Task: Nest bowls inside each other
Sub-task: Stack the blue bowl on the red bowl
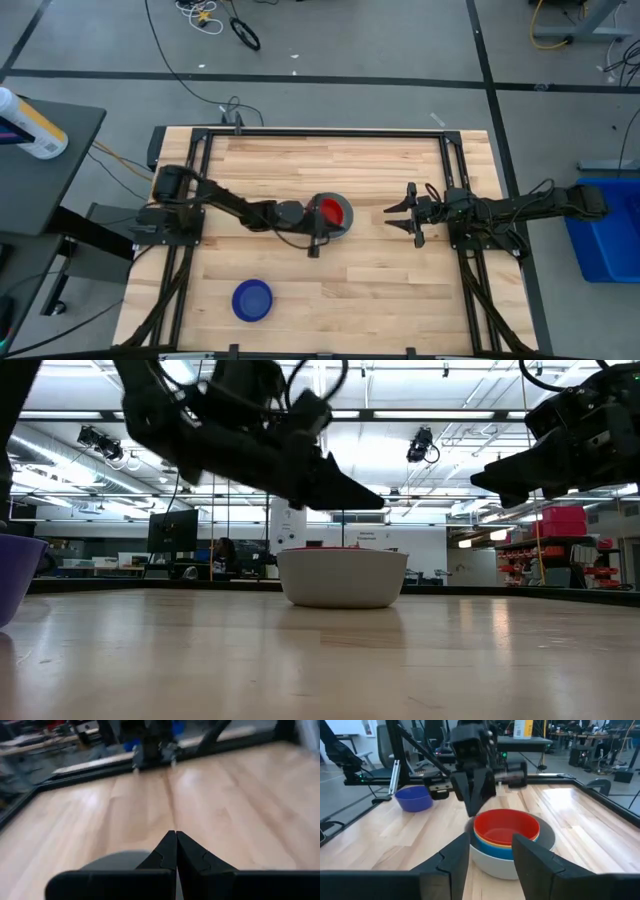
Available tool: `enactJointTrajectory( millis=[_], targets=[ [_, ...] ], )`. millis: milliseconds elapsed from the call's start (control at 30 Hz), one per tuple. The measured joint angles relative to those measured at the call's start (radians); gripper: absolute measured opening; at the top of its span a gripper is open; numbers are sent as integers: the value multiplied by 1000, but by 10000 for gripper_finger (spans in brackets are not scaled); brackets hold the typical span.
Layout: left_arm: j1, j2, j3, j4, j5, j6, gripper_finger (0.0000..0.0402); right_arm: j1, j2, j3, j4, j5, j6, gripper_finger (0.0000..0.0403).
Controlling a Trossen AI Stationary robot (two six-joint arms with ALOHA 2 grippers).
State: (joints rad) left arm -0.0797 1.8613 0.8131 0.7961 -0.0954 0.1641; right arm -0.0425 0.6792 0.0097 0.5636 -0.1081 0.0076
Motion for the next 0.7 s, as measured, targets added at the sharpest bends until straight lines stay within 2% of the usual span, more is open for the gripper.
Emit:
enactJointTrajectory(
  millis=[167, 267, 500, 567, 700],
  targets=[
    [-72, -157, -16, -180, -162, 58, 7, 1, 0, 0, -7, -6, 8, 171],
    [-107, -268, -97, -218, -221, 41, 5, 10, 0, 0, -7, -19, 15, 178],
    [-239, -495, -349, -224, -299, -187, 6, 49, 0, 0, -6, -26, 36, 193],
    [-297, -527, -387, -240, -326, -249, 7, 56, 0, 0, -6, -26, 45, 197],
    [-419, -563, -397, -380, -360, -361, 7, 71, 0, 0, -7, -26, 66, 207]
  ],
)
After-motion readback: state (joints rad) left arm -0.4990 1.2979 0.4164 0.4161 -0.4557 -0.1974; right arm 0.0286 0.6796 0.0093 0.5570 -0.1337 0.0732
